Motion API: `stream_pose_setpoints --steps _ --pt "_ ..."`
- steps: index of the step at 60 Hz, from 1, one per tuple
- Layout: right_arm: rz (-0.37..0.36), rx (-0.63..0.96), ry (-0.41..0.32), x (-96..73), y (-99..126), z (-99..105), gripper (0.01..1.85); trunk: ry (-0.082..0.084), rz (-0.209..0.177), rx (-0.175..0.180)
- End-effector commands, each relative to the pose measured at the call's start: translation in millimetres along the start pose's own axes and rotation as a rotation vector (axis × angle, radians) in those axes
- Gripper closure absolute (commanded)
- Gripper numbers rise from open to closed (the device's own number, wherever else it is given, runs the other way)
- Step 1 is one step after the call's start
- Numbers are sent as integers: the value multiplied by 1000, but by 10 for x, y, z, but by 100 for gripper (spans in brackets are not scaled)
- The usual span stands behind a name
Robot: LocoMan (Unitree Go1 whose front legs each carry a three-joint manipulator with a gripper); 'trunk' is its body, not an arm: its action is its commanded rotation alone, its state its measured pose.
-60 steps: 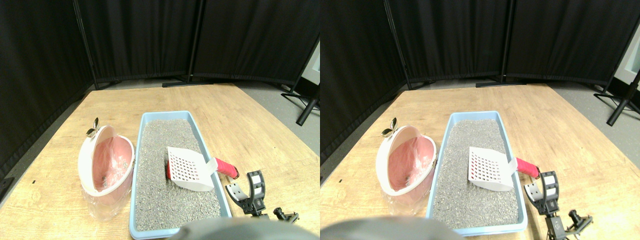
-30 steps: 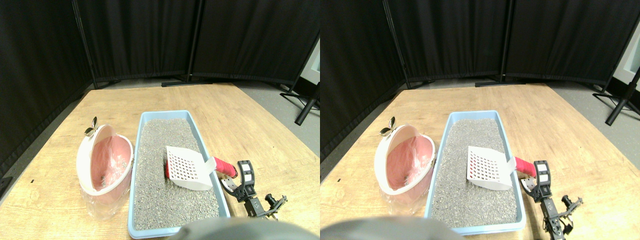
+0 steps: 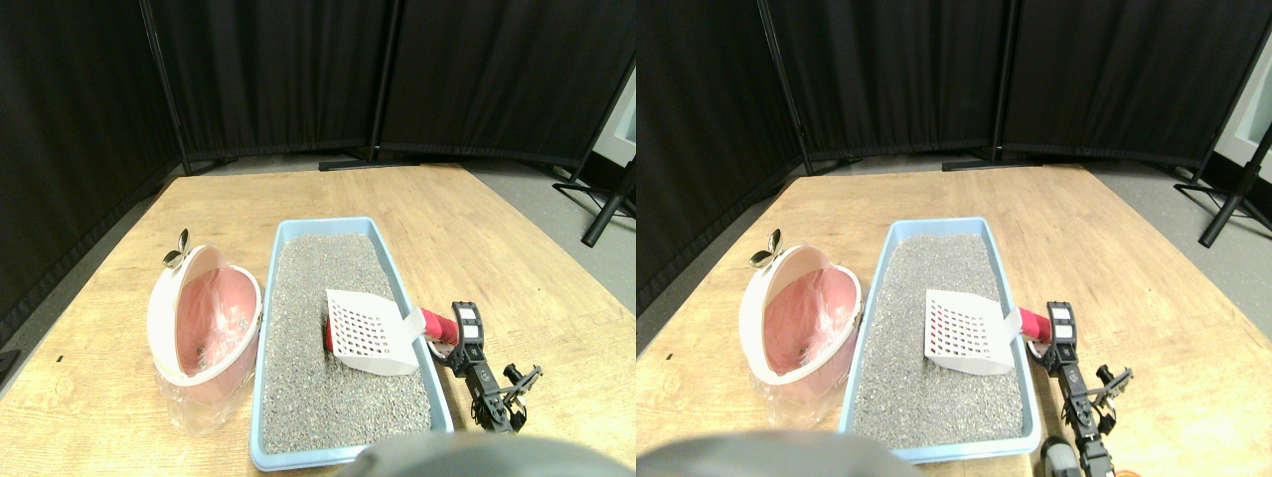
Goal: Scoop (unimanual)
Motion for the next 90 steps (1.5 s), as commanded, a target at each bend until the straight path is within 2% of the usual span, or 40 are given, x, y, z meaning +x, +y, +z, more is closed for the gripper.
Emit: stream_pose_setpoints --steps 1,14,37,61,68,69,70,73,75,76,90 --pt "-20 14 -8 63 -9 21 100 25 6 -23" --pt "-26 27 19 156 -26 -3 99 25 7 -25" --pt "-18 27 82 211 20 -6 100 29 18 -37" --pt "-12 56 76 260 50 -67 107 32 27 -43" --pt "13 55 48 281 44 -76 123 29 30 -43" --pt "26 57 36 289 43 -74 133 29 30 -43" --pt "26 57 36 289 43 -74 133 29 30 -43" --pt "49 57 21 303 35 -76 149 29 29 -43" --pt "80 66 -4 318 23 -86 175 28 28 -43" --pt "86 74 -7 319 19 -82 181 28 28 -43" --pt "97 40 -7 284 0 9 181 31 27 -42"
